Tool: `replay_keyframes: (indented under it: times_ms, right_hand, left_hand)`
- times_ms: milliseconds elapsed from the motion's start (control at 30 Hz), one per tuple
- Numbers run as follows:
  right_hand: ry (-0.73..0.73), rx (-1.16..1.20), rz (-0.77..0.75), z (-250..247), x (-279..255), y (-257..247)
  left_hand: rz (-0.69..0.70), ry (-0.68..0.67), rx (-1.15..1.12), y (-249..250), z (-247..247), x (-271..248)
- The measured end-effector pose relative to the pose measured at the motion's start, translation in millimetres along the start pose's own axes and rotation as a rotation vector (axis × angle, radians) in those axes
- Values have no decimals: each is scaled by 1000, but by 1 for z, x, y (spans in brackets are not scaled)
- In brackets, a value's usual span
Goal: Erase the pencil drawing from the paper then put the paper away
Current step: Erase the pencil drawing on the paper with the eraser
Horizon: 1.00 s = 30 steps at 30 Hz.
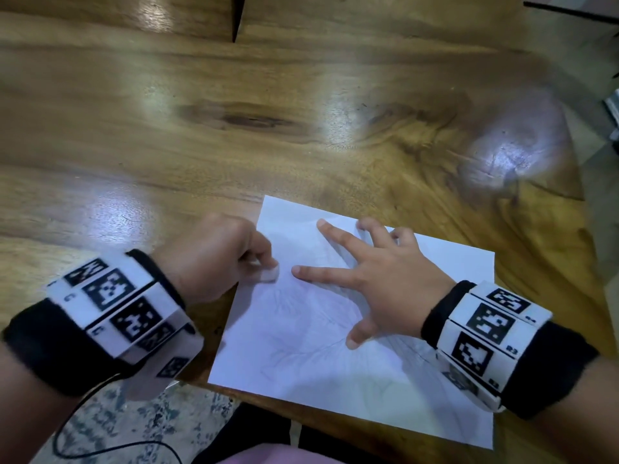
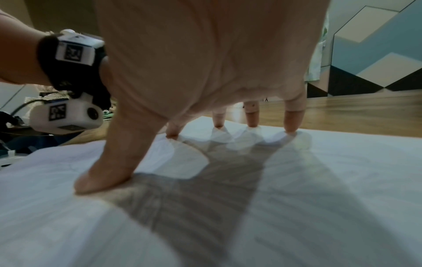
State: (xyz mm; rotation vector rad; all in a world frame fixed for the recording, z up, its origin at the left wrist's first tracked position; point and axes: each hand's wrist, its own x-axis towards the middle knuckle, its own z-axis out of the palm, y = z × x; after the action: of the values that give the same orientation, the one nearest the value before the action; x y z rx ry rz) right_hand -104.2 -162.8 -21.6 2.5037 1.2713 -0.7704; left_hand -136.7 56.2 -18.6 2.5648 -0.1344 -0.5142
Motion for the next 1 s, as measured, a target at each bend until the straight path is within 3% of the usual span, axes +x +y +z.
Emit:
replay_keyframes:
  times_ms: [67,267,433,600,800,1000]
  right_hand:
    - [-3,-6,-1,0,0,0]
    - [-6,-9,8,1,0,-1]
    - [-4,-9,8,1,1,-1]
    - [-11,-14,12,1,0,-2]
    - [-9,-3,13,0,0,-2]
    - [-8,-1,18,0,-1,-1]
  left_hand:
    - [-10,-14,2,1,-2,3]
    - [-11,159,-30,11,1,20]
    - [-56,22,-59,8,-1,-4]
    - [-27,195,-51,8,-4,22]
    - [-44,-32,-37,-4,0,-11]
    - [-24,161,-45,9,-3,18]
